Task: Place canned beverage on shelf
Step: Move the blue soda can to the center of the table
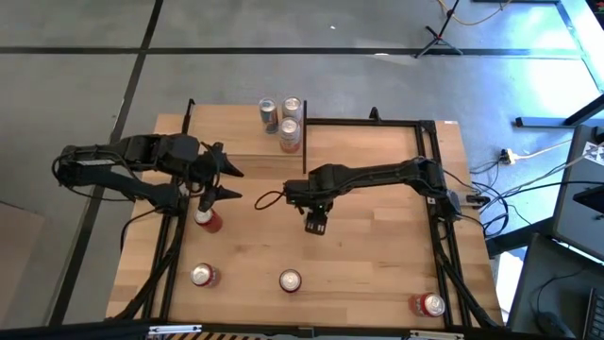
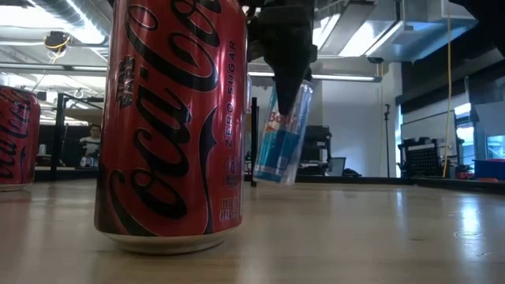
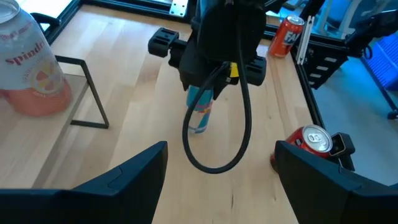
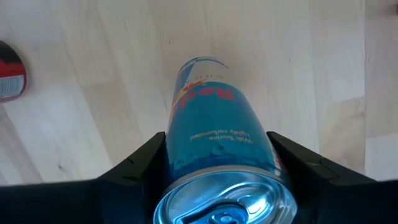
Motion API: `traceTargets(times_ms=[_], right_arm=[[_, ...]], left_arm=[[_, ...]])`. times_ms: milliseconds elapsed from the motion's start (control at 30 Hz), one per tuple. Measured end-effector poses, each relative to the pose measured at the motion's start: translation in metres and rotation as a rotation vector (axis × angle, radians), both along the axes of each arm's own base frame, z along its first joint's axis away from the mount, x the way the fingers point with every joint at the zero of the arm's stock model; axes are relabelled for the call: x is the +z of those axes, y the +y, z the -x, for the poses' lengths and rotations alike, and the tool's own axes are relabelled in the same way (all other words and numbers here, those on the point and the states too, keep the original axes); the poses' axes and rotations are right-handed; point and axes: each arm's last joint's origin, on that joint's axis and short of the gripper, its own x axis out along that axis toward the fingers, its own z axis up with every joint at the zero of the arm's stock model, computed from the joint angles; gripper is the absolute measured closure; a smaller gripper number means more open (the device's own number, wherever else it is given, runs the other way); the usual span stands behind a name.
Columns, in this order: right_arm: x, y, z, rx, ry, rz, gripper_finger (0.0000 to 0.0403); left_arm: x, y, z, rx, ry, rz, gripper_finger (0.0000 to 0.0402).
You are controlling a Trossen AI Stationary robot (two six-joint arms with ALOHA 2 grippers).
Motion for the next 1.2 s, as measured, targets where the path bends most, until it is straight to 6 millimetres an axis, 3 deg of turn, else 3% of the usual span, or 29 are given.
traceTargets(times_ms=[233,967,1067,1200], right_arm=[[-0.006,0.000,0.005,0.006,0.084,0.007,0.0177],[-0.004,0.000,-0.002,0.009,0.007,0.017,0.0113],[0.001,0.000,0.001,0.008,0.011,0.014,0.0112],[0.030,0.006,0.011,0.021,-0.037,0.014,0.0112]], left_arm=[[-0.002,-0.001,0.001,-0.017,0.023,0.047,0.0117],[-0.001,-0.001,0.001,-0.029,0.015,0.046,0.0117],[0.000,-0.001,0.000,-0.031,0.002,0.040,0.0117],[-0.001,-0.001,-0.005,-0.029,0.000,0.018,0.0117]])
